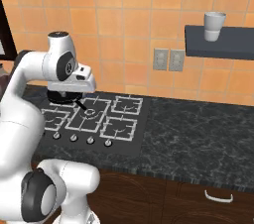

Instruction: Turn off the rear left burner of the stove.

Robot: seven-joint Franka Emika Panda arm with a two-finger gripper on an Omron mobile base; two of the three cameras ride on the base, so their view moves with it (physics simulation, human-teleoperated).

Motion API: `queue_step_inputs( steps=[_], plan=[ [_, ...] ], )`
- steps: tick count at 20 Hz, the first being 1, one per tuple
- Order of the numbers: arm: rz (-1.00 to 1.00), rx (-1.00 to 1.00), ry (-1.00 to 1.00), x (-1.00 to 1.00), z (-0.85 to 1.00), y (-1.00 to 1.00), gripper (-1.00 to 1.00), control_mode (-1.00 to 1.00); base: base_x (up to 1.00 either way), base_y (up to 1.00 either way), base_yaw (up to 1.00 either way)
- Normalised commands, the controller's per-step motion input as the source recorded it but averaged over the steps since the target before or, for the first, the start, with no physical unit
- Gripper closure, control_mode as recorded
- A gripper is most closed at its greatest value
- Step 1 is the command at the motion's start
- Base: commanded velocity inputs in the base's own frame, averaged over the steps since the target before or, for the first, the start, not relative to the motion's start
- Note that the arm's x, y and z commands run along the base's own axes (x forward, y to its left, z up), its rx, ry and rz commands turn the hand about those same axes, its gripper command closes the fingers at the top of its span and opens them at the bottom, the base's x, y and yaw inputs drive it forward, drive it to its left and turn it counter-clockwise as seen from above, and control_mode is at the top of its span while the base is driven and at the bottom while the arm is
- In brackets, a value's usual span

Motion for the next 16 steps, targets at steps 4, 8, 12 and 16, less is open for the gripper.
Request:
queue_step_inputs(
  steps=[4,8,12,16],
  plan=[
    [0.00,-0.01,0.02,-0.24,-0.64,0.97,-1.00,-1.00,0.00,0.00,0.00],
    [0.00,0.00,0.05,-0.02,-0.79,1.00,-1.00,-1.00,0.00,0.00,0.00],
    [0.00,0.00,0.08,0.01,-0.92,1.00,-1.00,-1.00,0.00,0.00,0.00],
    [-0.02,0.00,0.03,0.34,-0.91,0.94,-1.00,-1.00,0.00,0.00,0.00]
  ],
)
